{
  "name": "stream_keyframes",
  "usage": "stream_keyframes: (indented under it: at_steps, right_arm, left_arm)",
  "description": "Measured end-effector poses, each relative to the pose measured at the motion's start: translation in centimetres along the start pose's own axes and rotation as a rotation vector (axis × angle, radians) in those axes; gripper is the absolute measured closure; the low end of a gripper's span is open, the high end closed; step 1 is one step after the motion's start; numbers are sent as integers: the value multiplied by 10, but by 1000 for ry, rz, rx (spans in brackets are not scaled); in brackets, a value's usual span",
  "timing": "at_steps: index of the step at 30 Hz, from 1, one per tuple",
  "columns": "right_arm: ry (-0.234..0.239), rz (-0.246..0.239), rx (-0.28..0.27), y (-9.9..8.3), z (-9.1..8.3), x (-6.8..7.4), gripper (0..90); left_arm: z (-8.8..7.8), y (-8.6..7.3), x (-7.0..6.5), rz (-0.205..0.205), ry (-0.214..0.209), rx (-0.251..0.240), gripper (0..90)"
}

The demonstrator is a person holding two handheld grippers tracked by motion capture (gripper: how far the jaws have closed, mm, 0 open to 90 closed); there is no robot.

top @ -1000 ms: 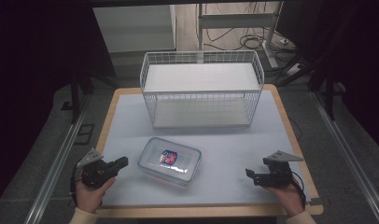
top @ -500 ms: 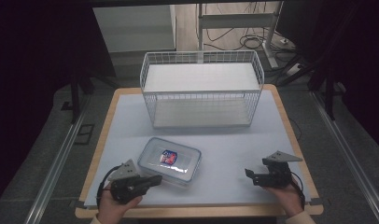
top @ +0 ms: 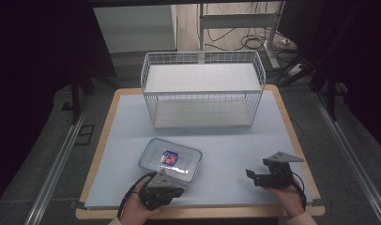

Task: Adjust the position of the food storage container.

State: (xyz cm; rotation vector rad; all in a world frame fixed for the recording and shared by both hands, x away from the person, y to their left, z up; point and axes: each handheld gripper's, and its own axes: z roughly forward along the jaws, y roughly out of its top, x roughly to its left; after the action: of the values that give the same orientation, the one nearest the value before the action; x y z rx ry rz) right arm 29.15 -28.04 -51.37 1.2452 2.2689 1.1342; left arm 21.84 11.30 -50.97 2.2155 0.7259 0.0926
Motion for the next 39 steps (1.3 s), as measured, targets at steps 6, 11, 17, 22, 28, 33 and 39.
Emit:
stream_keyframes:
  at_steps: [6, 11, 17, 22, 28, 33, 39]
  right_arm:
    - [-2, -3, 1, 0, 1, 0, 143]
    - [-3, 0, 7, -1, 1, 0, 143]
    - [-1, 1, 5, -1, 1, 0, 143]
    - [3, -1, 12, -1, 1, 0, 143]
    - [2, 0, 15, -1, 1, 0, 143]
    - [1, 1, 18, -2, 2, 0, 142]
    - [1, 2, 18, -2, 2, 0, 142]
  left_arm:
    - [13, 5, -1, 2, 6, 13, 900]
    - [25, 18, -4, -4, 28, 38, 900]
    - [36, 27, -7, 21, 56, 53, 900]
    - [41, 34, -4, 17, 61, 57, 900]
    - [49, 45, 4, -1, 73, 49, 900]
    - [53, 50, 10, -19, 73, 43, 900]
    - [60, 59, 13, -21, 101, 45, 900]
